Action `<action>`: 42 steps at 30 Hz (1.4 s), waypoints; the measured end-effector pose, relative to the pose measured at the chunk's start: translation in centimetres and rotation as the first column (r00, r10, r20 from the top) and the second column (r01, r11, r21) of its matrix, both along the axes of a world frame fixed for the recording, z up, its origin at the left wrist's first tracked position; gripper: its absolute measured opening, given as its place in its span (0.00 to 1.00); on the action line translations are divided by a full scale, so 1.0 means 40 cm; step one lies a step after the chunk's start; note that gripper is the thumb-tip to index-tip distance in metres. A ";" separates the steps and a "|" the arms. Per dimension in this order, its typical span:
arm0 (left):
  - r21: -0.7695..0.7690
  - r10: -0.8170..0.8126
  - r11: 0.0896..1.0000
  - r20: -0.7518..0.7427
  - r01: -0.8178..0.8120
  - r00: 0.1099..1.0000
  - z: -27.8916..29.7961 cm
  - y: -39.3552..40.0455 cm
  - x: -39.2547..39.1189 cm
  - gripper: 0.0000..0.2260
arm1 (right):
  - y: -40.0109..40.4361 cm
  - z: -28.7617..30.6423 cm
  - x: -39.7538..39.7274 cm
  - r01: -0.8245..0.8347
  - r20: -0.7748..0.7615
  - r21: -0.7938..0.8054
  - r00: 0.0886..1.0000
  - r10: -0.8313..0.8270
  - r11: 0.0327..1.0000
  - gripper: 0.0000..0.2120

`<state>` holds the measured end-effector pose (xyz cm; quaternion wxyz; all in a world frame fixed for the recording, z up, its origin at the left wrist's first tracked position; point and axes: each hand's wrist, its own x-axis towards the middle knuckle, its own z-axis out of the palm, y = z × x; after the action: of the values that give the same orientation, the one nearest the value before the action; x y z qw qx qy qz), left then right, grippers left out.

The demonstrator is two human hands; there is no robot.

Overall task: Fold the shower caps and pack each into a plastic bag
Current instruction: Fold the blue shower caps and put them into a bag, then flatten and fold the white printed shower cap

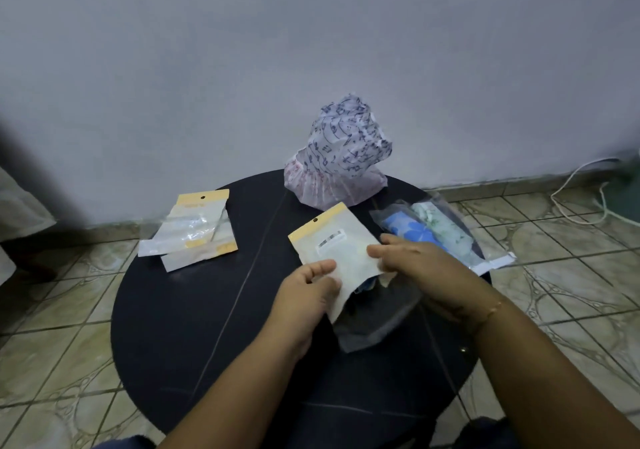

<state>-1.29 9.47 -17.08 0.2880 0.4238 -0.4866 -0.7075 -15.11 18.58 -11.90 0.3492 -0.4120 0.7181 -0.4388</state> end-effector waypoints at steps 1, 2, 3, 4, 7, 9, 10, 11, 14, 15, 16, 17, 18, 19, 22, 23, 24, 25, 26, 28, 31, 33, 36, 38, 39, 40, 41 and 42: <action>0.007 -0.018 1.000 -0.010 0.018 1.000 0.008 0.010 -0.022 0.09 | 0.017 0.009 -0.021 0.061 0.039 -0.014 0.997 -0.060 0.998 0.15; 0.004 -0.039 0.999 -0.021 0.039 0.999 0.017 0.019 -0.047 0.09 | 0.036 0.018 -0.043 0.107 0.055 -0.034 0.993 -0.105 0.994 0.19; -0.012 -0.067 0.998 -0.027 0.067 0.997 0.028 0.029 -0.073 0.09 | 0.054 0.030 -0.061 0.125 0.039 -0.051 0.992 -0.123 0.991 0.20; -0.039 -0.095 0.995 -0.018 0.094 0.995 0.037 0.036 -0.102 0.09 | 0.070 0.042 -0.077 0.136 -0.013 -0.052 0.991 -0.137 0.989 0.18; -0.157 -0.172 0.971 0.082 0.183 0.982 0.048 0.049 -0.191 0.12 | 0.097 0.054 -0.135 0.182 -0.222 -0.021 0.958 -0.182 0.983 0.15; -0.239 -0.193 0.941 0.204 0.240 0.960 0.053 0.057 -0.237 0.19 | 0.097 0.052 -0.172 0.195 -0.323 0.021 0.930 -0.178 0.981 0.19; -0.265 -0.183 0.929 0.274 0.257 0.944 0.051 0.059 -0.261 0.23 | 0.093 0.049 -0.191 0.203 -0.360 0.038 0.916 -0.176 0.979 0.21; -0.293 -0.164 0.916 0.350 0.274 0.922 0.048 0.059 -0.280 0.25 | 0.086 0.044 -0.209 0.213 -0.401 0.059 0.900 -0.172 0.975 0.23; -0.406 -0.102 0.831 0.561 0.380 0.821 0.031 0.063 -0.326 0.25 | 0.067 0.011 -0.254 0.288 -0.528 0.120 0.829 -0.184 0.950 0.25; -0.435 -0.078 0.807 0.592 0.399 0.802 0.027 0.062 -0.336 0.25 | 0.062 0.001 -0.261 0.317 -0.557 0.124 0.807 -0.199 0.940 0.24; -0.449 -0.061 0.794 0.611 0.409 0.789 0.022 0.058 -0.344 0.24 | 0.058 -0.006 -0.263 0.340 -0.587 0.120 0.782 -0.209 0.933 0.23; -0.453 -0.053 0.789 0.622 0.415 0.781 0.019 0.054 -0.349 0.24 | 0.056 -0.008 -0.262 0.357 -0.618 0.120 0.758 -0.212 0.927 0.21; -0.453 -0.050 0.789 0.625 0.414 0.779 0.016 0.049 -0.351 0.23 | 0.052 -0.009 -0.259 0.371 -0.649 0.118 0.731 -0.211 0.921 0.20; -0.450 -0.047 0.795 0.623 0.407 0.781 0.015 0.044 -0.351 0.23 | 0.048 -0.009 -0.254 0.378 -0.682 0.113 0.702 -0.205 0.919 0.20; -0.479 -0.021 0.790 0.603 0.383 0.797 0.023 0.030 -0.338 0.24 | 0.028 0.002 -0.228 0.395 -0.760 0.074 0.617 -0.205 0.916 0.20; -0.488 -0.011 0.790 0.593 0.370 0.805 0.029 0.023 -0.332 0.24 | 0.021 0.009 -0.215 0.395 -0.767 0.046 0.603 -0.221 0.917 0.20; -0.498 0.002 0.791 0.582 0.354 0.813 0.036 0.012 -0.326 0.24 | 0.010 0.016 -0.204 0.389 -0.765 0.013 0.597 -0.241 0.921 0.19; -0.506 0.018 0.794 0.572 0.336 0.820 0.044 0.000 -0.321 0.24 | -0.003 0.023 -0.192 0.375 -0.756 -0.015 0.602 -0.256 0.927 0.19; -0.516 0.038 0.798 0.559 0.312 0.828 0.056 -0.015 -0.317 0.25 | -0.021 0.029 -0.180 0.355 -0.745 -0.037 0.614 -0.263 0.934 0.18; -0.548 0.099 0.801 0.519 0.241 0.849 0.087 -0.044 -0.312 0.25 | -0.066 0.045 -0.162 0.311 -0.727 -0.057 0.639 -0.253 0.949 0.18; -0.588 0.259 0.809 0.397 0.027 0.881 0.149 -0.097 -0.309 0.22 | -0.154 0.076 -0.164 0.284 -0.637 -0.099 0.718 -0.280 0.954 0.20; -0.554 0.351 0.818 0.268 -0.154 0.897 0.185 -0.144 -0.311 0.22 | -0.217 0.102 -0.178 0.280 -0.494 -0.171 0.805 -0.328 0.945 0.26; -0.471 0.408 0.825 0.114 -0.313 0.906 0.219 -0.219 -0.320 0.27 | -0.303 0.127 -0.199 0.296 -0.281 -0.191 0.897 -0.341 0.936 0.32; -0.399 0.358 0.865 0.069 -0.303 0.931 0.234 -0.260 -0.326 0.30 | -0.356 0.131 -0.209 0.299 -0.136 -0.120 0.940 -0.314 0.947 0.35; -0.360 0.308 0.896 0.081 -0.260 0.948 0.238 -0.278 -0.329 0.30 | -0.376 0.130 -0.212 0.281 -0.094 -0.075 0.953 -0.287 0.957 0.36; -0.317 0.244 0.926 0.091 -0.204 0.965 0.238 -0.291 -0.331 0.29 | -0.394 0.124 -0.214 0.253 -0.065 -0.043 0.965 -0.255 0.966 0.36; -0.278 0.182 0.948 0.076 -0.155 0.980 0.237 -0.302 -0.333 0.30 | -0.408 0.118 -0.213 0.226 -0.041 -0.034 0.973 -0.228 0.973 0.35; -0.244 0.131 0.963 0.040 -0.117 0.991 0.234 -0.308 -0.333 0.31 | -0.417 0.110 -0.209 0.209 -0.023 -0.049 0.977 -0.210 0.977 0.34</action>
<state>-14.61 -2.86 -7.72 0.3672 0.4350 -0.5495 -0.6115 -23.45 1.88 -7.50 0.2815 -0.3481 0.7519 -0.4839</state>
